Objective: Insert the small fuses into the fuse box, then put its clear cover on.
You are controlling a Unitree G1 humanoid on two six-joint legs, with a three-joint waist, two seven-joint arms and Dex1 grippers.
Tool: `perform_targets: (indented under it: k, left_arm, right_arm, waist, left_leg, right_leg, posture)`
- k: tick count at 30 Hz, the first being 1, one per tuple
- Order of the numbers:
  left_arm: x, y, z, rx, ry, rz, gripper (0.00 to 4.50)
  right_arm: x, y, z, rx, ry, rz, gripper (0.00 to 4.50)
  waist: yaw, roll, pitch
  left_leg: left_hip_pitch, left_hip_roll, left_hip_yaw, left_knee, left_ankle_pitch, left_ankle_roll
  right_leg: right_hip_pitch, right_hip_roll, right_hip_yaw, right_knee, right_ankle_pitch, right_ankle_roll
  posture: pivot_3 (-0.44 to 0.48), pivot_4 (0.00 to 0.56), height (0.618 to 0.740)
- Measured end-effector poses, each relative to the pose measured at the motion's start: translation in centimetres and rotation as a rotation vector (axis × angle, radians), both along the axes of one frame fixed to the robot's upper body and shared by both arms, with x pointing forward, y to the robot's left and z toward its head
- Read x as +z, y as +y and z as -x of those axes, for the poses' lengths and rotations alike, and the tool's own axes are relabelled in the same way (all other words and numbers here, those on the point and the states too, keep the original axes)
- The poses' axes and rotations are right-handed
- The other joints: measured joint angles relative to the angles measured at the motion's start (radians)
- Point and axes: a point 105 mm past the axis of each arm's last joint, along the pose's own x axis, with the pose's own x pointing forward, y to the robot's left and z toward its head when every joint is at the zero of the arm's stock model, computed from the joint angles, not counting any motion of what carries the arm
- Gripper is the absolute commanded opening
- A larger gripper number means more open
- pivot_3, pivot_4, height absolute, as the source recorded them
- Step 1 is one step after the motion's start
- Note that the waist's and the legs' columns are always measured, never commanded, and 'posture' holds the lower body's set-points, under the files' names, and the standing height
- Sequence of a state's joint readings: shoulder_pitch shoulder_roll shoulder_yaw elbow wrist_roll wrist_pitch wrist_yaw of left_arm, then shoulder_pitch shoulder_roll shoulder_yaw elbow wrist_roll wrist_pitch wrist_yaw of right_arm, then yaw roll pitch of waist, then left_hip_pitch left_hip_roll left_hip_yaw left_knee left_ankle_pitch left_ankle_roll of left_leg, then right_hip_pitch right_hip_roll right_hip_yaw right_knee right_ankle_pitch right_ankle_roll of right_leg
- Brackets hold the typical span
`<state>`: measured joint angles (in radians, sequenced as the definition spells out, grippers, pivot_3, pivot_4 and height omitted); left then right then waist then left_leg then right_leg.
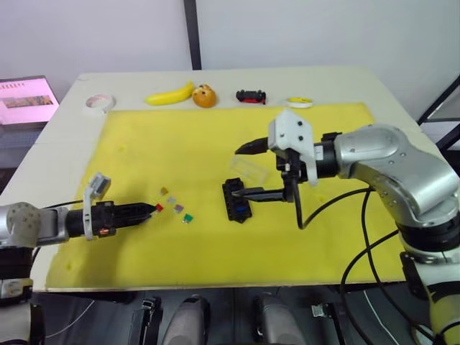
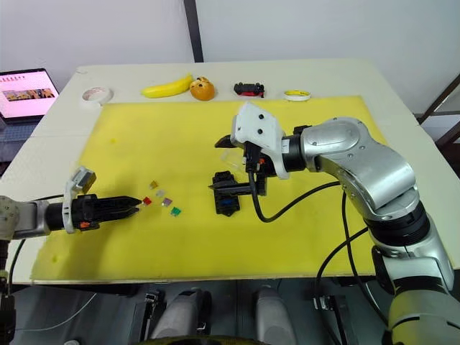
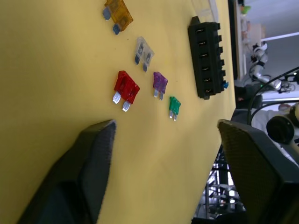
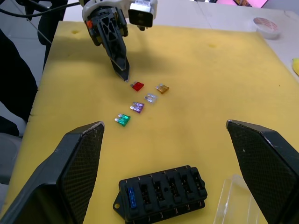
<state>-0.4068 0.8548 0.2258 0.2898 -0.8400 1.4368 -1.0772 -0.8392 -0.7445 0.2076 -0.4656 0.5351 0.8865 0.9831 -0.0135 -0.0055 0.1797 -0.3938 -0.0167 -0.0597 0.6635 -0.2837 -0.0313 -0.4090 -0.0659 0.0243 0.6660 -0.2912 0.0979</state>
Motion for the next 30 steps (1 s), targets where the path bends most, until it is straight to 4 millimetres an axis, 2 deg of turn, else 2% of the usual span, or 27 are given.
perform_targets:
  k: [13, 30]
  left_arm:
    - [-1.2, -0.3, -1.4, 0.065, 0.052, 0.06, 3.71]
    - [-1.3, -1.3, -2.5, 0.088, 0.043, 0.101, 3.71]
  right_arm:
    - [0.1, 0.0, -0.1, -0.014, -0.008, -0.004, 4.5]
    - [0.0, 0.0, -0.1, -0.024, 0.002, -0.005, 4.5]
  waist:
    - [0.004, 0.001, -0.001]
    - [0.023, 0.002, -0.001]
  left_leg:
    - [0.001, -0.003, -0.001, 0.0, 0.001, -0.001]
    - [0.002, -0.006, -0.002, 0.0, 0.001, -0.002]
  right_leg:
    - [0.002, -0.002, -0.001, 0.0, 0.0, 0.0]
    - [0.004, -0.006, -0.003, 0.0, 0.0, 0.0]
  posture:
    - [0.0, 0.15, 0.74]
    - [0.0, 0.15, 0.74]
